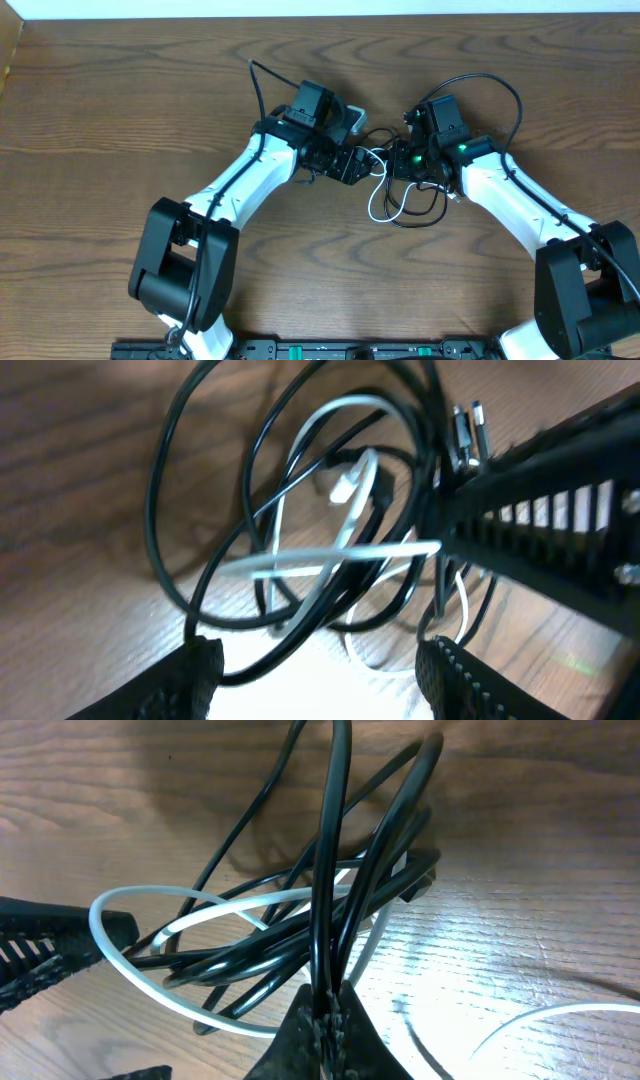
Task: Untangle cables
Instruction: 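Grasp cable strands with both grippers inside the bundle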
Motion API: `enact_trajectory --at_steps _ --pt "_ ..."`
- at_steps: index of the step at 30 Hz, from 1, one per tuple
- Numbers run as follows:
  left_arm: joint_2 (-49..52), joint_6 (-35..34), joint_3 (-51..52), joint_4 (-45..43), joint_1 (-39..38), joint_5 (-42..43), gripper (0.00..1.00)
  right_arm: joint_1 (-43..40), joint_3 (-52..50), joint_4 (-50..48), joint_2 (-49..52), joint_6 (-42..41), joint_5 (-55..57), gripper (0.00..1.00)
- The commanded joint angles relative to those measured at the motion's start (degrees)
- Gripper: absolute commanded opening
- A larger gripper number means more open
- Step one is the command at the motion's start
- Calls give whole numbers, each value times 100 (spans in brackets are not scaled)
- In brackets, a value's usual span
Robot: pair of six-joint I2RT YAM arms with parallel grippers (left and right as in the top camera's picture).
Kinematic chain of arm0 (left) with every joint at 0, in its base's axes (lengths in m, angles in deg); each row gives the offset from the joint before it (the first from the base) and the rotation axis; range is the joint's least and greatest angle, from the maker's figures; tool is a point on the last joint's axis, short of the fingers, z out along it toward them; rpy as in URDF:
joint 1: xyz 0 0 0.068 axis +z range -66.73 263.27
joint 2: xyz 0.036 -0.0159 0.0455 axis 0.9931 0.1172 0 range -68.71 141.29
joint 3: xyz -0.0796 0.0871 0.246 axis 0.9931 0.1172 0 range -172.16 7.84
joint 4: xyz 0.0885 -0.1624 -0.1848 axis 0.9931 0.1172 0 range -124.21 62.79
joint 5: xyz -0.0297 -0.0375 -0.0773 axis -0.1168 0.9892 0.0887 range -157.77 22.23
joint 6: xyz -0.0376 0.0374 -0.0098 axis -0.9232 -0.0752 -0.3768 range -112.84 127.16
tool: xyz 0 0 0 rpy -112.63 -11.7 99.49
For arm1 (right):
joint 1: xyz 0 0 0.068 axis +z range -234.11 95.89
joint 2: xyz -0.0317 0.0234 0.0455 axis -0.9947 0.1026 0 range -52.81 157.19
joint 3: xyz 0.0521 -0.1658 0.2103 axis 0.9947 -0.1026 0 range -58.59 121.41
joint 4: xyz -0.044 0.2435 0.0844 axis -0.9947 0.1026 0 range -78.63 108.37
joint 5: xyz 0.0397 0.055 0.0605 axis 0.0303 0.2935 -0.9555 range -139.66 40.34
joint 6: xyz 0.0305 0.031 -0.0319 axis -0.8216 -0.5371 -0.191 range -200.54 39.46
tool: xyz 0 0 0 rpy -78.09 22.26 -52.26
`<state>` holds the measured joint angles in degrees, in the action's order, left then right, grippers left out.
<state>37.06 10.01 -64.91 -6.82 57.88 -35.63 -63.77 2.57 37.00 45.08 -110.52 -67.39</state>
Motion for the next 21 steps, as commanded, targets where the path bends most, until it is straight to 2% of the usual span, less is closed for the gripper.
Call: enact_trajectory --at_steps 1,8,16,18,19,20,21 --pt "74 52 -22 -179 -109 -313 66 35 92 15 72 -20 66 1" --pt "125 55 -22 -354 -177 -861 66 35 92 17 72 -20 66 1" --pt "361 -15 -22 -509 -221 -868 65 33 92 15 72 -20 68 1" --pt "363 -35 -22 -542 -245 -863 55 33 92 22 70 -20 68 1" --pt "352 -35 -22 -527 -251 -863 30 33 92 55 70 -20 83 1" --pt "352 -35 -22 -516 -251 -863 15 26 92 72 70 -20 116 1" --pt "350 -35 -22 -483 -249 -866 8 22 92 107 72 -22 166 1"
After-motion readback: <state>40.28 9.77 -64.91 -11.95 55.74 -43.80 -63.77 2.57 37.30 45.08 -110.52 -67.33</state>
